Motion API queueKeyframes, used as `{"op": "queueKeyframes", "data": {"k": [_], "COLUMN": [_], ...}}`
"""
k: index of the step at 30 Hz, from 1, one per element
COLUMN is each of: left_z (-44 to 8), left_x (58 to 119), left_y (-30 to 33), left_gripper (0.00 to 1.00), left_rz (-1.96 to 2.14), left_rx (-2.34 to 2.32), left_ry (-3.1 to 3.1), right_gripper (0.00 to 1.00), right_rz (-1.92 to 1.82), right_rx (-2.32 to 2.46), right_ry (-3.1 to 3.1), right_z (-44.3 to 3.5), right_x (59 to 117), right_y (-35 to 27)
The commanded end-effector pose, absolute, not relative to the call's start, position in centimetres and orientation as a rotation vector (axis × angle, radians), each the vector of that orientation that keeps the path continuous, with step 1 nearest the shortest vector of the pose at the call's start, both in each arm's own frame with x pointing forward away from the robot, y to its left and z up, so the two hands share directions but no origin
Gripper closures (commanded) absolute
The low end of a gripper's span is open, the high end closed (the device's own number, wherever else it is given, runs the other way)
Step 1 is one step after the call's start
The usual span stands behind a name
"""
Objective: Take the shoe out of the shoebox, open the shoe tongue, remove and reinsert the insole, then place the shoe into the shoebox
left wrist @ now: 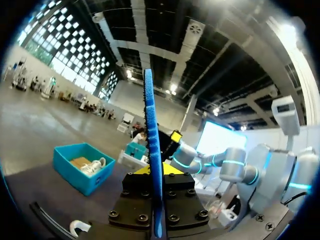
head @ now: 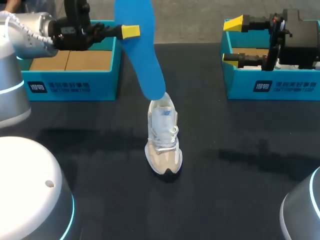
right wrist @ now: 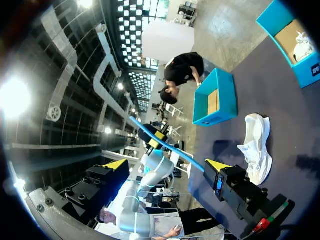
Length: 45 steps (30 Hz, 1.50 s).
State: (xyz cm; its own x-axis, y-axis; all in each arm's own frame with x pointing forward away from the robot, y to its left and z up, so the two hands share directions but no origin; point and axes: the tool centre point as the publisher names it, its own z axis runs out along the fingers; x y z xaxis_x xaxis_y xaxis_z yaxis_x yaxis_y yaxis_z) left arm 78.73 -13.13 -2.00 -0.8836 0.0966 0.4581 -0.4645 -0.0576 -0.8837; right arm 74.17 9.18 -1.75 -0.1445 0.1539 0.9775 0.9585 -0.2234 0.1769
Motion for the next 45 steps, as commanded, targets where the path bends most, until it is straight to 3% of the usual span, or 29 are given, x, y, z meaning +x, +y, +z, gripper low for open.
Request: {"op": "queueKeyframes", "data": {"k": [1,32,45], "left_z": [-2.1,-3.5,-4.0], "left_x": [79.1,79.2,79.4], "left_y": [-13.2,-15.3,-16.6], "left_gripper": [1.00,1.00,1.00], "left_rz": [1.458,1.250,1.189], "left_rx": [0.912,0.839,0.925], "left_ry": [-1.327,-1.361,-1.307], "right_gripper": [0.00,0.00,0.00], "right_rz": [-1.443,-1.443,-1.174], "right_rx": [-1.410,-1.410,-1.702], "right_ry": [-1.312,-1.312,-1.704], "right_z": [-1.8,-1.8,3.9], "right_x": [74.3,74.3,73.4], "right_y": [9.4,9.4,11.3]}}
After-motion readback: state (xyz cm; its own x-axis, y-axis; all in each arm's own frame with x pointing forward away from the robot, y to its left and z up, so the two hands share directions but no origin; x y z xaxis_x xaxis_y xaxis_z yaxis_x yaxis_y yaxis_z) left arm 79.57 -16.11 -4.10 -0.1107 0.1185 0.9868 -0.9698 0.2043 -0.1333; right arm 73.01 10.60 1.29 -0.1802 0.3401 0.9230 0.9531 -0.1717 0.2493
